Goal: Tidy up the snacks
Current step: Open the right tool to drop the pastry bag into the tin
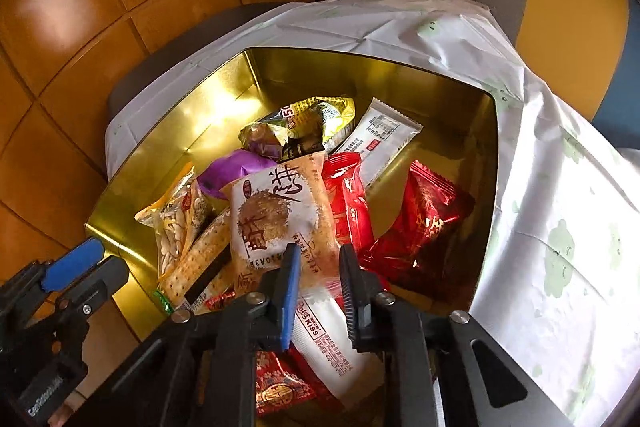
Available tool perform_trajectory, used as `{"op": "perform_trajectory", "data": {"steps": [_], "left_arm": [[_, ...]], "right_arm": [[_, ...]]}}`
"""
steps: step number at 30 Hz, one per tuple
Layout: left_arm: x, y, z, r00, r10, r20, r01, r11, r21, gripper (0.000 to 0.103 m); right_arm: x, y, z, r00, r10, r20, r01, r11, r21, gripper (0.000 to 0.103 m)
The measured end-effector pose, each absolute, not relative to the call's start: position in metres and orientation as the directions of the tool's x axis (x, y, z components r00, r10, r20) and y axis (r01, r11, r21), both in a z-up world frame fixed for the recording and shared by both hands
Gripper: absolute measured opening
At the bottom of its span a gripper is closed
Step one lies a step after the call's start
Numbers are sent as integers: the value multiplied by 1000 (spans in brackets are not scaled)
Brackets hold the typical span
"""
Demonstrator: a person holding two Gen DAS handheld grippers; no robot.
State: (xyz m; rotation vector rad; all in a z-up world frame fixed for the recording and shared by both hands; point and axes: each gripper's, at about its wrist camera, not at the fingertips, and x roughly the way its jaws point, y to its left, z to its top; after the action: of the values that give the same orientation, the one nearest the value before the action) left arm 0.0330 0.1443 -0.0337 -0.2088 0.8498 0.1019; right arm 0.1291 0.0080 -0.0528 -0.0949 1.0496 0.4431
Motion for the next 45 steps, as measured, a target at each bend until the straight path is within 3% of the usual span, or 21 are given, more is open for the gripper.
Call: {"op": "perform_trajectory", "data": {"steps": [30,34,38,45], "left_arm": [[18,127,-13,697,43,-716,-147,986,-84,40],[15,124,-8,706,67,-705,-157,986,-63,40],[12,122,-3,717,96,-690,-175,984,-44,40],[6,114,1,731,103,-675,-173,984,-37,44]], "right_arm": [[91,-5,-40,476,289,-831,-377,920,104,21],[82,-8,-31,518,276,-810,-368,926,81,26],[67,-16,-20,579,250,-776,-325,944,61,46],[38,-38,-15,644,201,-738,-229,971,64,59]]}}
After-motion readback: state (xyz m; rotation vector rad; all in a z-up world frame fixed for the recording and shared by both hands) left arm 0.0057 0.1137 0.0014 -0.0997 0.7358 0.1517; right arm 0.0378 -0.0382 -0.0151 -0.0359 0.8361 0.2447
